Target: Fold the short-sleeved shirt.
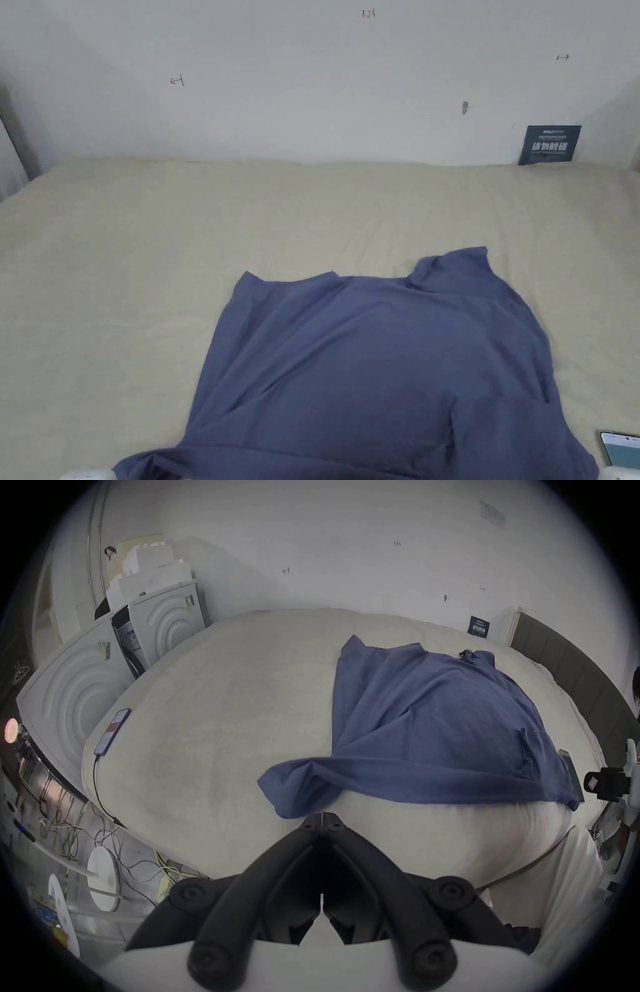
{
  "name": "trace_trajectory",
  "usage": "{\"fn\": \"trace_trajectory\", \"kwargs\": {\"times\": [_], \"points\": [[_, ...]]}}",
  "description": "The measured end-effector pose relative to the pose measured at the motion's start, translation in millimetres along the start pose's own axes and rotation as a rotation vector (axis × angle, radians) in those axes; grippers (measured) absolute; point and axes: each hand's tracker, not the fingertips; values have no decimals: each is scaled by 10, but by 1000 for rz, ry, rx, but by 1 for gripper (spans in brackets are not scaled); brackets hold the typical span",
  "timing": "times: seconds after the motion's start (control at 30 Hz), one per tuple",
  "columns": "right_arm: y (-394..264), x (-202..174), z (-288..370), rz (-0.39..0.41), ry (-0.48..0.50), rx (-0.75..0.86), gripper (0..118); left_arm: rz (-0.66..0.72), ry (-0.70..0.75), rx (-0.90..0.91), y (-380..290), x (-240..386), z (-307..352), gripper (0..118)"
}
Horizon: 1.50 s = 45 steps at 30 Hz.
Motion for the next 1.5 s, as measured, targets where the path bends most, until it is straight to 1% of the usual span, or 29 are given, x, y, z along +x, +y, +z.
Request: {"fn": "trace_trajectory", "kwargs": {"times": [0.03, 0.13, 0.17, 0.27, 0.3, 0.4, 0.43, 0.47, 0.6, 0.63, 0.7, 0.77, 0.87, 0.97, 1.07, 1.1, 1.13, 1.17, 1.2, 1.23, 1.27, 1.33, 1.43, 1.47, 1.5], "points": [[19, 87, -35, 2, 1, -5, 4, 4, -2, 6, 33, -2, 4, 0], [56, 79, -35, 16, 6, -11, 4, 22, -38, 26, 177, 14, -1, 0], [73, 162, -76, 23, 4, -10, 4, 22, -46, 33, 243, 39, -17, 0], [159, 181, -96, 36, 0, -6, 4, -4, -53, 49, 488, 127, -140, 0], [206, 105, -75, 35, 0, -2, 4, -10, -56, 53, 578, 152, -196, 0], [346, 90, -92, 37, 3, 10, 4, -26, -91, 79, 896, 225, -382, 0], [417, -34, -57, 38, 7, 7, 4, -32, -106, 89, 1052, 244, -486, 0], [473, -73, -70, 42, 10, 9, 4, -33, -111, 96, 1199, 261, -588, 0], [678, -143, -193, 77, 19, 7, 4, -56, -113, 106, 1826, 294, -1124, 0], [714, -165, -221, 79, 21, 6, 4, -47, -111, 111, 1963, 298, -1245, 0], [804, -188, -302, 79, 44, -9, 4, 0, -152, 96, 2235, 276, -1561, 0], [880, -241, -400, 99, 51, -20, 4, 13, -168, 79, 2458, 291, -1911, 0], [975, -273, -542, 121, 45, -33, 4, 9, -149, 49, 2693, 355, -2343, 0], [1037, -275, -640, 89, 71, -57, 4, 11, -175, 9, 2854, 426, -2685, 0], [1073, -291, -702, 101, 52, -63, 4, 10, -181, 4, 2963, 493, -2956, 0], [1116, -272, -739, 110, 51, -66, 4, 7, -165, -1, 2990, 503, -3035, 7], [1131, -265, -758, 117, 51, -70, 4, -1, -167, -6, 3026, 514, -3119, 36], [1139, -260, -773, 119, 49, -74, 4, -5, -167, -12, 3043, 519, -3194, 68], [1144, -247, -793, 113, 61, -80, 4, -10, -175, -23, 3072, 519, -3271, 97], [1190, -267, -826, 105, 67, -87, 4, -10, -186, -40, 3098, 536, -3355, 114], [1193, -260, -857, 89, 63, -90, 4, 21, -186, -78, 3092, 547, -3435, 113], [1188, -264, -900, 90, 50, -95, 4, 38, -205, -66, 3089, 543, -3514, 111], [1241, -303, -938, 96, 46, -98, 4, 9, -137, -126, 3053, 587, -3727, 111], [1246, -309, -939, 99, 51, -94, 4, -14, -127, -146, 3046, 593, -3794, 109], [1261, -294, -964, 100, 50, -94, 4, -21, -119, -170, 3034, 612, -3853, 102]]}}
